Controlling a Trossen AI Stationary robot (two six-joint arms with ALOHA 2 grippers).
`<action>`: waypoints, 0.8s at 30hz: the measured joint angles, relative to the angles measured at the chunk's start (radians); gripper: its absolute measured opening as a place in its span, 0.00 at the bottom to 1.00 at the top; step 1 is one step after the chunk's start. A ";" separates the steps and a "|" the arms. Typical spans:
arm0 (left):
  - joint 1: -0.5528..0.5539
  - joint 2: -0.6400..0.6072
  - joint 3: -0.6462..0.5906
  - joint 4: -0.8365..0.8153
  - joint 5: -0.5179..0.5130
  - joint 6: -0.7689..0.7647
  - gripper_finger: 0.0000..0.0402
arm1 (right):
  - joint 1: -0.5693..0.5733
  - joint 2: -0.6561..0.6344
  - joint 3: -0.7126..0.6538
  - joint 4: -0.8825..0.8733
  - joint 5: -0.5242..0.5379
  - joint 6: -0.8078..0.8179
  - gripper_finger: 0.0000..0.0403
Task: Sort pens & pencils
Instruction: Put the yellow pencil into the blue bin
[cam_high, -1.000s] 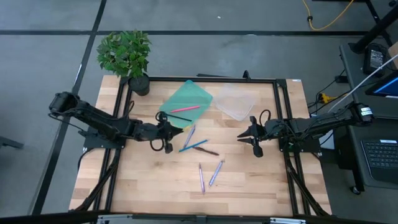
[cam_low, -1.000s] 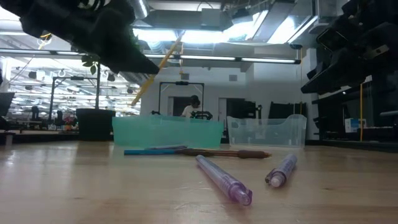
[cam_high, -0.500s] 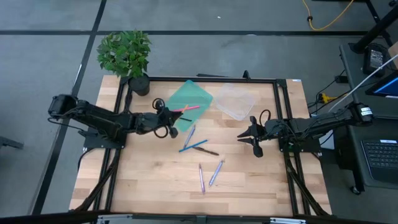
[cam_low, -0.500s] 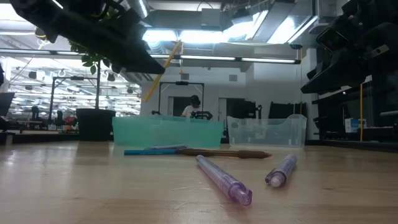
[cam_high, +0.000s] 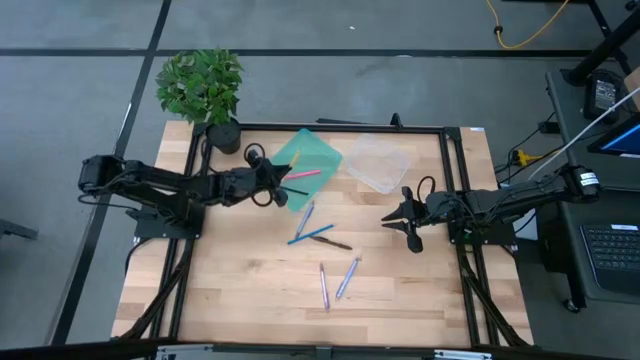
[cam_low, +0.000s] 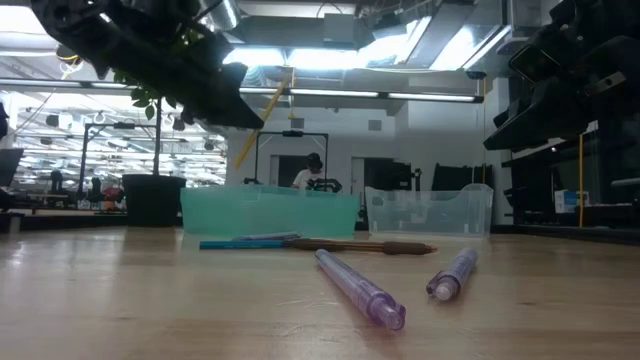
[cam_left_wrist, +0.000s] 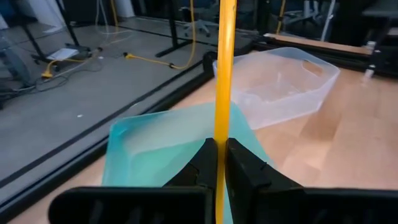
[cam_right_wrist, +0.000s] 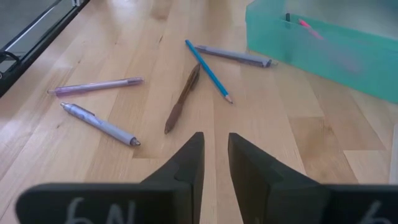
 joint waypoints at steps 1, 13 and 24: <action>0.007 0.000 0.000 0.000 0.001 -0.001 0.03 | 0.000 0.000 0.000 0.000 0.000 0.000 0.19; 0.143 0.068 0.140 -0.256 0.236 -0.038 0.03 | 0.000 0.000 0.000 0.006 0.051 -0.001 0.19; 0.233 0.289 0.428 -0.651 0.337 -0.007 0.03 | 0.000 0.000 0.000 0.005 0.077 -0.001 0.19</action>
